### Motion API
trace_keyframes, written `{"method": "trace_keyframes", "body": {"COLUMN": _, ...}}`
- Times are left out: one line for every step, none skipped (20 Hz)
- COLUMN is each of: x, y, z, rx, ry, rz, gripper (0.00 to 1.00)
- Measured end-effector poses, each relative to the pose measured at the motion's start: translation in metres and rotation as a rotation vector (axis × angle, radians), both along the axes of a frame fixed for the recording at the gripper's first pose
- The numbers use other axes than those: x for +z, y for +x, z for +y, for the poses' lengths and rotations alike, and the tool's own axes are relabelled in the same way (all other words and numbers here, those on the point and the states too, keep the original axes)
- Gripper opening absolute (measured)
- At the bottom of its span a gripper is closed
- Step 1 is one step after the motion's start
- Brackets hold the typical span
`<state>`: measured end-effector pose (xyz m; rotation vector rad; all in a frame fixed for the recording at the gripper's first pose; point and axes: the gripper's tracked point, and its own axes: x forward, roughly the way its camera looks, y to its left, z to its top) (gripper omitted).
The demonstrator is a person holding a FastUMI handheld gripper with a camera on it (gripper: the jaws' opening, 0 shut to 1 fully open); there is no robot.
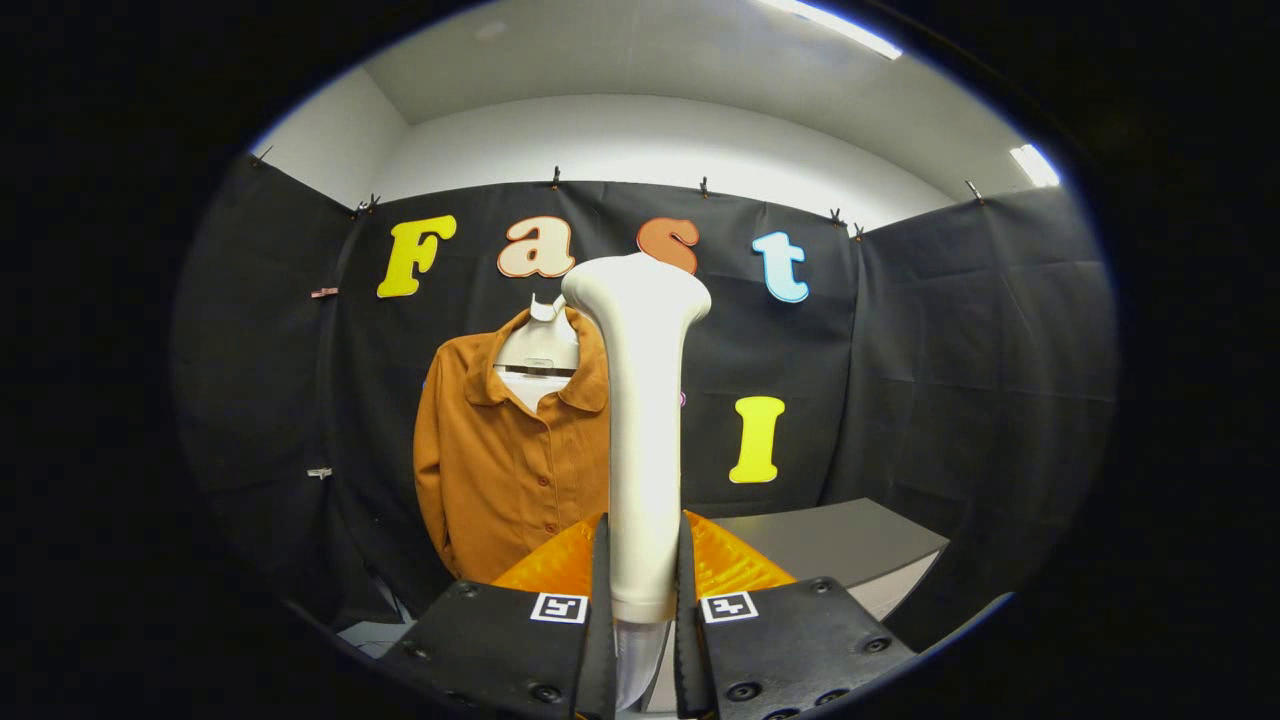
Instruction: Iron the clothes twice with a garment steamer, once on the left side and once on the right side.
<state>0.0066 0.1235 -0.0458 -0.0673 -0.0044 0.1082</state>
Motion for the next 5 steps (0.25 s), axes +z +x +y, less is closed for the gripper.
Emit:
{"method": "trace_keyframes", "body": {"x": 0.0013, "y": 0.0004, "z": -0.0003, "rx": 0.000, "ry": -0.001, "rz": -0.004, "gripper": 0.27}}
{"method": "trace_keyframes", "body": {"x": 0.0013, "y": -0.0007, "z": -0.0009, "rx": -0.001, "ry": -0.001, "rz": -0.006, "gripper": 0.27}}
{"method": "trace_keyframes", "body": {"x": 0.0024, "y": -0.0006, "z": -0.0018, "rx": -0.002, "ry": 0.000, "rz": -0.009, "gripper": 0.27}}
{"method": "trace_keyframes", "body": {"x": 0.0029, "y": -0.0011, "z": -0.0025, "rx": -0.003, "ry": 0.000, "rz": -0.011, "gripper": 0.27}}
{"method": "trace_keyframes", "body": {"x": 0.0029, "y": -0.0016, "z": -0.0028, "rx": -0.003, "ry": 0.001, "rz": -0.012, "gripper": 0.27}}
